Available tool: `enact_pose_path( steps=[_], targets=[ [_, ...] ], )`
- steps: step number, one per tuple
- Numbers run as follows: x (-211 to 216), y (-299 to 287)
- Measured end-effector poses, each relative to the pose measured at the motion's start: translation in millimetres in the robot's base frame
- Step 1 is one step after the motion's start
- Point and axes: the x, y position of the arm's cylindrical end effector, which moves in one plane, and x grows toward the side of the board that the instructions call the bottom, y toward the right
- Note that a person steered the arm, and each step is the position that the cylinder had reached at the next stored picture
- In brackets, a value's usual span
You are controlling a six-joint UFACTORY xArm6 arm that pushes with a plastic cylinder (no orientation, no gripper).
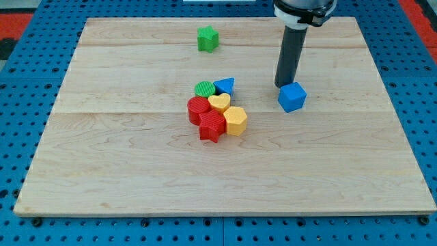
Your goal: Move the blue cube closer to the group of blocks
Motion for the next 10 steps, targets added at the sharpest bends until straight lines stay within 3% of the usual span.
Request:
enact_pose_path(
  steps=[1,2,4,5,7,10],
  targets=[
    [-17.6,27.3],
    [-0.4,57.4],
    [34.0,-12.2],
    [33.0,-19.6],
    [44.6,32.9],
    [60.7,-28.5]
  ],
)
